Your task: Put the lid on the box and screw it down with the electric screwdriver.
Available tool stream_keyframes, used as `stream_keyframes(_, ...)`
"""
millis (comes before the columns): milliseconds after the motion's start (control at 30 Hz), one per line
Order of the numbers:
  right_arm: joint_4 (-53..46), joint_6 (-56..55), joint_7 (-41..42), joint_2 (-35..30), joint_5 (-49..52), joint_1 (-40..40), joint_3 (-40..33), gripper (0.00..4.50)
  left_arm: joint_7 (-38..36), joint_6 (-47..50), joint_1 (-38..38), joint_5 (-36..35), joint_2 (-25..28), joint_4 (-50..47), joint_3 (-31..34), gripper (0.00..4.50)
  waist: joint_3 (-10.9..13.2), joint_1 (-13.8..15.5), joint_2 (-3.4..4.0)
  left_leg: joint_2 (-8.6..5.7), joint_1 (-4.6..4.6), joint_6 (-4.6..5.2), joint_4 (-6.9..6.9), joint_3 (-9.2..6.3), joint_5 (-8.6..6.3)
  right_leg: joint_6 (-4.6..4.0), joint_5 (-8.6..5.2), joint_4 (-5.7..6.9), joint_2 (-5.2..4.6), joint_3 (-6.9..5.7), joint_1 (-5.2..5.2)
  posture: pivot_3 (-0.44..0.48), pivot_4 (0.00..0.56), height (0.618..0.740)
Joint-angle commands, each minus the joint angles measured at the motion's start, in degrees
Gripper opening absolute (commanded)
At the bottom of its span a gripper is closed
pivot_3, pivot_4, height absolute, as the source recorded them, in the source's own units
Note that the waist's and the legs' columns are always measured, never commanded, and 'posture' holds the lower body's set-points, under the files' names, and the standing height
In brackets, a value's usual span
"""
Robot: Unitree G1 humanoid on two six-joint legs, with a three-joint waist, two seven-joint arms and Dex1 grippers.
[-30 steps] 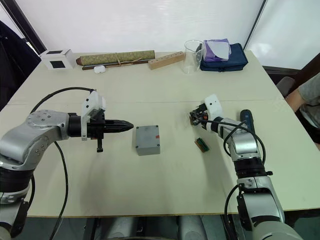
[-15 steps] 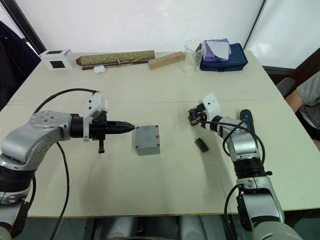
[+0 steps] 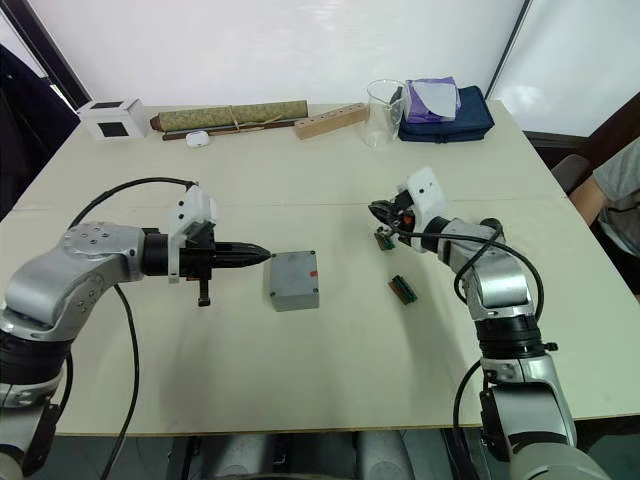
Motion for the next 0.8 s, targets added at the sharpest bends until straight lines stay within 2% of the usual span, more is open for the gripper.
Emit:
stream_keyframes(33,-11.2,4.7,1.5,1.1,5.9,1.4,0.5,0.02,-0.7,-1.7,1.5,0.7,1.0,0.6,0.8,0.00,0.0,0.0,0.00,0.01,0.00,0.00,-0.01,-0.01,0.00,0.00,0.00,0.00,0.01,0.00,0.00,0.000,0.150,0.740)
stream_keyframes(267,-18.5,8.0,-0.1,3.7,7.1,4.5,5.6,0.02,-0.4,-1.8,4.4,0.7,1.1,0.7,1.6,0.00,0.0,0.1,0.00,0.01,0.00,0.00,-0.01,-0.01,0.00,0.00,0.00,-0.01,0.00,0.00,0.01,0.000,0.150,0.740)
stream_keyframes(800,-15.7,4.7,-0.4,4.7,3.5,5.3,11.2,0.02,1.3,0.2,4.6,-1.3,0.7,-0.4,3.5,0.00,0.0,0.1,0.00,0.01,0.00,0.00,-0.01,-0.01,0.00,0.00,0.00,-0.03,0.00,-0.01,0.01,0.000,0.150,0.740)
